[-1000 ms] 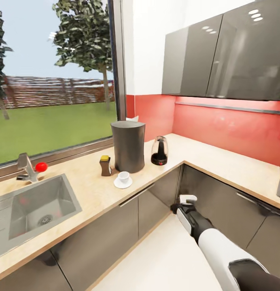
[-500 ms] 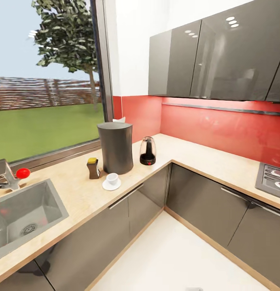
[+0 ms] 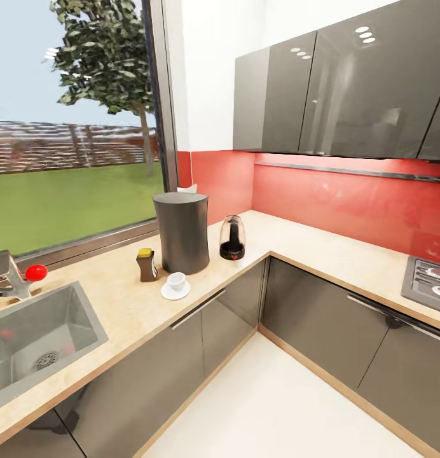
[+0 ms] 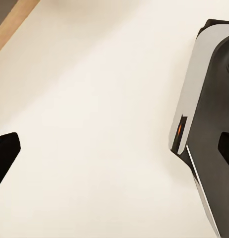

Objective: Set up a coffee station on the kitchen countertop: keep the coffee maker on the countertop, move the bottle of coffee from the kitchen shelf to the counter next to the coffee maker, place a paper coffee filter on top of the coffee maker, put the saucer next to the coffee maker with the coffee cup on the saucer, and place the electric kettle next to the coffee maker.

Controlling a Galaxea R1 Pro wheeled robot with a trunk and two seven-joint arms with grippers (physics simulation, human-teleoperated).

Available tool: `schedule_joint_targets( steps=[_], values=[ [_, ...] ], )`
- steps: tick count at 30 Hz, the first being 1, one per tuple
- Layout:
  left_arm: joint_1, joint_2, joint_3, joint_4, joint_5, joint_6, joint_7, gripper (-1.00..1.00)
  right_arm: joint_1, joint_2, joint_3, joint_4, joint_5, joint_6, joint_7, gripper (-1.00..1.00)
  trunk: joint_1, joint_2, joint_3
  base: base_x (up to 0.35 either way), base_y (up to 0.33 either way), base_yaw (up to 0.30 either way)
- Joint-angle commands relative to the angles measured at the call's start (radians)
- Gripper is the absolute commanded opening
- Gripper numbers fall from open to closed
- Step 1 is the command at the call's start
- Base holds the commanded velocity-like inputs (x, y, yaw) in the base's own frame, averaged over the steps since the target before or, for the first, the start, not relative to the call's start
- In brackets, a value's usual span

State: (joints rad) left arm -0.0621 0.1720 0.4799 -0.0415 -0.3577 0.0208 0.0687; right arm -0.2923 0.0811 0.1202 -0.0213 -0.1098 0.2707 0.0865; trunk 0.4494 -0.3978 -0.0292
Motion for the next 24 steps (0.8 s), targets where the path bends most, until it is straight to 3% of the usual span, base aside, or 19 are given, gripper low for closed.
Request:
schedule_joint_targets(
  steps=[1,17,24],
  values=[
    [-0.001,0.0,0.008,0.0,-0.01,0.002,0.002,1.0,0.002,0.001,0.009,-0.002,-0.01,0.005,0.004,1.0,0.001,-0.002,-0.002,0.0,0.0,0.0],
    [-0.001,0.0,0.006,-0.001,-0.01,0.003,0.002,1.0,0.012,0.0,0.008,-0.004,-0.009,-0.008,0.003,1.0,0.001,-0.002,-0.002,0.0,0.0,0.0],
    [-0.001,0.0,0.006,-0.001,-0.012,0.002,0.002,1.0,0.012,-0.008,0.007,-0.006,-0.011,-0.171,0.002,1.0,0.001,-0.002,-0.002,0.0,0.0,0.0]
  ],
)
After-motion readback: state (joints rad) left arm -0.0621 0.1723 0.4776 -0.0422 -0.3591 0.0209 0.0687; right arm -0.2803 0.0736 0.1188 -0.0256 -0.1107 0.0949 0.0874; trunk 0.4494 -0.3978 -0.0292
